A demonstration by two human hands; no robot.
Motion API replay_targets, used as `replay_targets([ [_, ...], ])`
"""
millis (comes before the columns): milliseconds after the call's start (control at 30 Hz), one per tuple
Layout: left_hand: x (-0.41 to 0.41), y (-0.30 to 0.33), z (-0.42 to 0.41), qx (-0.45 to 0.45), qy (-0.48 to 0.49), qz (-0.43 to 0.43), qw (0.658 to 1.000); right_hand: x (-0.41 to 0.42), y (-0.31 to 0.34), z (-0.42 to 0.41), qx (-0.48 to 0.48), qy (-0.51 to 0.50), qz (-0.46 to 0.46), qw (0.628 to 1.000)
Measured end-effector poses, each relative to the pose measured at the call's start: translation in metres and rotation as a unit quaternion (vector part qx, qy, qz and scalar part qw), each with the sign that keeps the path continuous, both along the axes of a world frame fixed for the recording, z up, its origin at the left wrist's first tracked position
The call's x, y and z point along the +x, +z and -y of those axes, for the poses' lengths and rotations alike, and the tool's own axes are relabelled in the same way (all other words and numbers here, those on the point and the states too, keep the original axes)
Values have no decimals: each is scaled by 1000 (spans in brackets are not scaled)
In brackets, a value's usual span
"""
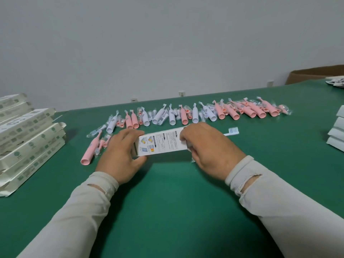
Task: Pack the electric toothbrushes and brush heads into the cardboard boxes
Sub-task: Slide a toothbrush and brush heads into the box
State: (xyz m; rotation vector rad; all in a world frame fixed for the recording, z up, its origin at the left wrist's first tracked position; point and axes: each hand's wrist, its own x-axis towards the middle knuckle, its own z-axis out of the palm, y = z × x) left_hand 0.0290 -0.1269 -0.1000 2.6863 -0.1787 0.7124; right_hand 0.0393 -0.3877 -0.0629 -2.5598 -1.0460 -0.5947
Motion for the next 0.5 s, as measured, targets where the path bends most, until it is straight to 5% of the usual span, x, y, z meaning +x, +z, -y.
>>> replay_targets([
  [233, 0, -6, 2, -71, 39, -24, 996, 7, -6, 24, 123, -108, 121, 979],
  [333, 1, -9, -7, -43, 60, -13, 997, 16, -11, 34, 204, -197, 30, 958],
  [500, 2, -7, -9, -44, 74, 11, 996, 29, -22, 33, 402, -108, -180, 891],
])
